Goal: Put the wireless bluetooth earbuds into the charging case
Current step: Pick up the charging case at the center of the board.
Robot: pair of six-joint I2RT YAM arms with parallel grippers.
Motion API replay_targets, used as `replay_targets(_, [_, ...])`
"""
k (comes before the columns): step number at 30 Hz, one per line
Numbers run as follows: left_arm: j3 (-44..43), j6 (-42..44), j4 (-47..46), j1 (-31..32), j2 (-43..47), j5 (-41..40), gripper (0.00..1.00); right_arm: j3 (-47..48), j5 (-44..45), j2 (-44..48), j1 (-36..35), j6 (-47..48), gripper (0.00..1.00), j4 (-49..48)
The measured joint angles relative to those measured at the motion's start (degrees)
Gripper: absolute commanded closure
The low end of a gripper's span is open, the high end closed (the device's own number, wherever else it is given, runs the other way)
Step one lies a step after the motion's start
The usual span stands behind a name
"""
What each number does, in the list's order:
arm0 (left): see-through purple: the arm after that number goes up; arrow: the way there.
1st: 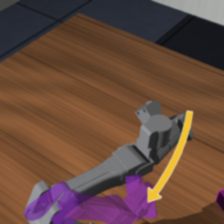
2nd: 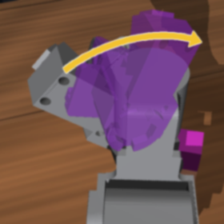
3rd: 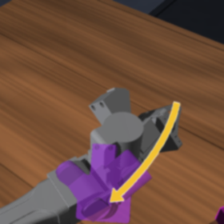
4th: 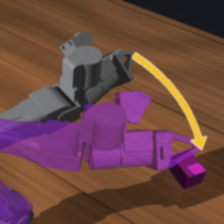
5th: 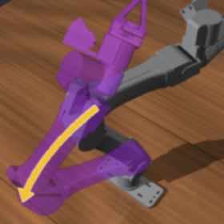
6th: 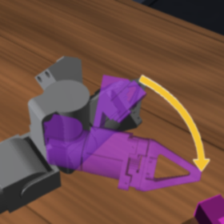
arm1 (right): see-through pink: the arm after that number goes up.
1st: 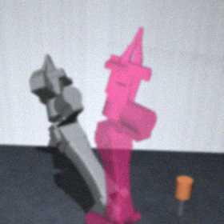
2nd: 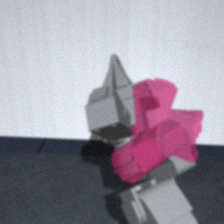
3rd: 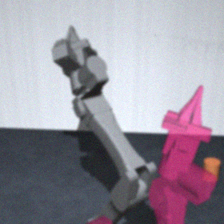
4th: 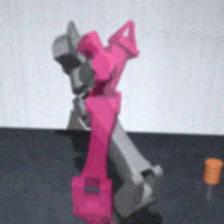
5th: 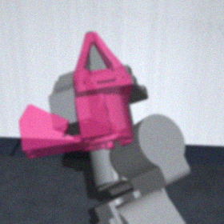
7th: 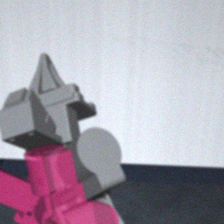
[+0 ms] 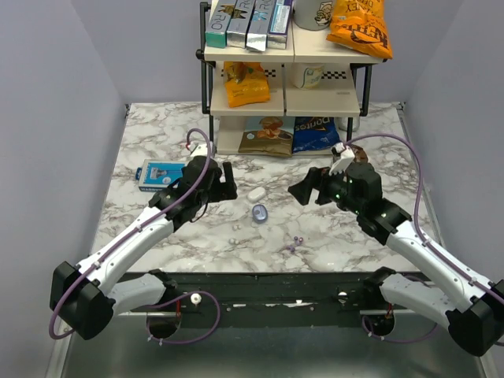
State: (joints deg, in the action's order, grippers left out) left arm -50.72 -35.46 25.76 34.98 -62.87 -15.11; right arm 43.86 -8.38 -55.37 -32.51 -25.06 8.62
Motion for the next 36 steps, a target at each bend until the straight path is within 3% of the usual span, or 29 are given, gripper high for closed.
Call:
replay_targets(9, [-0.13, 11.06, -2.12, 0.70, -1.20, 12.33, 0.01, -3.65, 2.27, 4.24, 0.00, 1.22, 0.00, -0.22])
replay_targets(17, [-5.57, 21.99, 1.27, 5.16, -13.68, 20.72, 0.09, -3.65, 1.16, 7.10, 0.00, 2.21, 0.00, 0.20])
replay_targets(23, [-8.28, 28.46, 3.04, 9.09, -21.92, 21.62, 0.18, -3.67, 0.22, 7.54, 0.00, 2.21, 0.00, 1.33])
replay_targets(36, [-11.28, 40.65, 3.52, 9.84, -27.85, 21.44, 0.20, -4.17, -1.49, 8.31, 0.00, 2.14, 0.00, 2.43])
